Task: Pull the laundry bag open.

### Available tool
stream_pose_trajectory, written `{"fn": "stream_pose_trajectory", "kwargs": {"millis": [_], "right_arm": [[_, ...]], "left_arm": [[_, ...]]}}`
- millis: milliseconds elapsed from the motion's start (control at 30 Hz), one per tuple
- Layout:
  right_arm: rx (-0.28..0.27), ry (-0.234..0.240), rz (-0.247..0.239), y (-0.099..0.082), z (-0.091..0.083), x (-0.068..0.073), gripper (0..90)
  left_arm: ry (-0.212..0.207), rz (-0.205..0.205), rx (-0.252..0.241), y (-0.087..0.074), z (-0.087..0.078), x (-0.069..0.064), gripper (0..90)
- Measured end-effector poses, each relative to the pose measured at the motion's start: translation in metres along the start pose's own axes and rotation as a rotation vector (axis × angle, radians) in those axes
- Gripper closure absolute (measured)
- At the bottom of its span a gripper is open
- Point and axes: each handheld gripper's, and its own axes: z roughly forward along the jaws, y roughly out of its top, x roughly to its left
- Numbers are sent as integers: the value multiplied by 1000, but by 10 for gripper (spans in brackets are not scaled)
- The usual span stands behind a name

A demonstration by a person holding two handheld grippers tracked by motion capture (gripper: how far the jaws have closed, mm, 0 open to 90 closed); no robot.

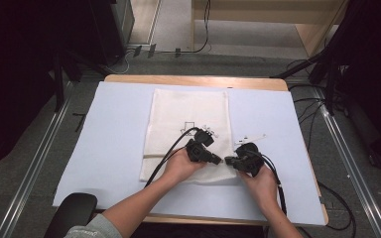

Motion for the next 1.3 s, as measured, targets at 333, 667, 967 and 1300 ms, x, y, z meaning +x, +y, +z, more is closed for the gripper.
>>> {"fn": "stream_pose_trajectory", "kwargs": {"millis": [333, 667, 967, 1300], "right_arm": [[-10, 1, 0, -2, 0, 0, 900], [-9, -7, -15, -1, 0, 1, 900], [-4, -13, -6, -1, 0, 2, 900], [-6, -13, 0, -1, 0, 2, 900]], "left_arm": [[-30, -60, 8, 0, -2, 6, 891], [-40, -43, -20, -6, -1, 1, 824], [29, 12, 3, -2, -1, -3, 891], [1, -37, 19, -5, -15, 12, 892]]}}
